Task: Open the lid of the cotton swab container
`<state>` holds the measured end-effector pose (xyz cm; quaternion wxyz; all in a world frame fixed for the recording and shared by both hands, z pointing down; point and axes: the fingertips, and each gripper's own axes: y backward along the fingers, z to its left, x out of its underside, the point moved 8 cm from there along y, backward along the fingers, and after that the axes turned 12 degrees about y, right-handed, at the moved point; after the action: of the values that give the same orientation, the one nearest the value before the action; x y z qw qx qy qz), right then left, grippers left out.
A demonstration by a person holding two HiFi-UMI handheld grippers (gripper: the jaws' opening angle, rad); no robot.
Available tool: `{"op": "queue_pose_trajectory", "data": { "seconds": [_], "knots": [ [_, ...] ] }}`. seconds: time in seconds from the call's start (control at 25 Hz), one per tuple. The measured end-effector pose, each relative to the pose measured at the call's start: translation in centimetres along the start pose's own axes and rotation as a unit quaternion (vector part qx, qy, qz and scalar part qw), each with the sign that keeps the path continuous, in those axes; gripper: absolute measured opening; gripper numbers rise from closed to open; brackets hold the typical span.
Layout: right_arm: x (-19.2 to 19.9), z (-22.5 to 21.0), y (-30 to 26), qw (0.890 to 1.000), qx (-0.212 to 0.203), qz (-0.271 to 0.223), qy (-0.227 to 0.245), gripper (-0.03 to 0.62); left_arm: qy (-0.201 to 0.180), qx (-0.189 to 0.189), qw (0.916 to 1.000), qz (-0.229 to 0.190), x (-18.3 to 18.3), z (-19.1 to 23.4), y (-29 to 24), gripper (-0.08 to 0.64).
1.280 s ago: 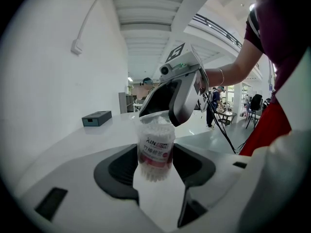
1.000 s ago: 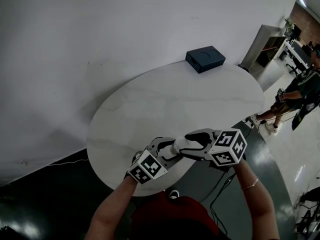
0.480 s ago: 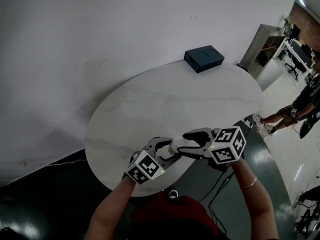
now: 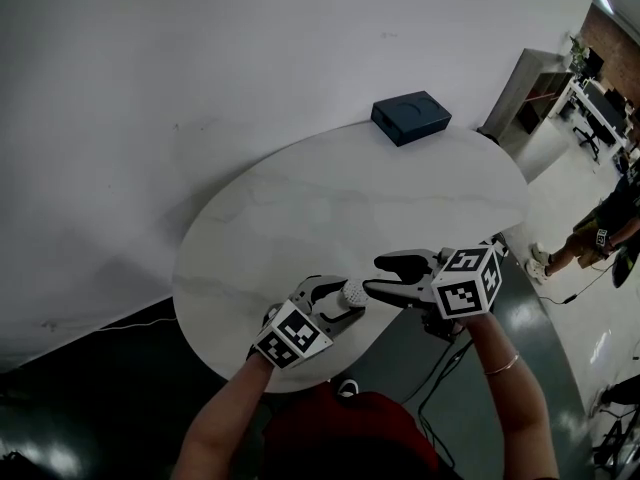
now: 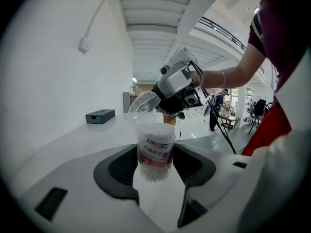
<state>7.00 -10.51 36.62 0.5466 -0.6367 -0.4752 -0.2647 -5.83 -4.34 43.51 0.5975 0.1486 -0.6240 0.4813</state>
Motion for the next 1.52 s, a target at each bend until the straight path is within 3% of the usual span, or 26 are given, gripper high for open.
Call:
{"op": "queue_pose_trajectory", "data": {
  "seconds": [0.36, 0.72, 0.96, 1.52],
  "knots": [
    [-0.3, -0.6, 0.5, 0.999, 0.036, -0.031, 0.003, 0.244, 0.038, -0.015, 0.9991, -0.003, 0.2, 1.1, -0.3, 0.244],
    [1.2, -0.3, 1.1, 0.992, 0.079, -0.088, -0.032, 0.244, 0.066, -0.051, 0.9962, -0.025, 0.3, 3.8, -0.5, 0.244],
    [2.9, -0.2, 0.5, 0.990, 0.089, -0.097, -0.051, 0.244, 0.083, -0.056, 0.9946, -0.029, 0.2, 5.4, -1.0, 0.244],
    [5.0, -0.8, -1.5, 0.986, 0.093, -0.096, -0.098, 0.242, 0.061, -0.058, 0.9962, -0.024, -1.7, 10.5, -3.5, 0.244]
  ]
}}
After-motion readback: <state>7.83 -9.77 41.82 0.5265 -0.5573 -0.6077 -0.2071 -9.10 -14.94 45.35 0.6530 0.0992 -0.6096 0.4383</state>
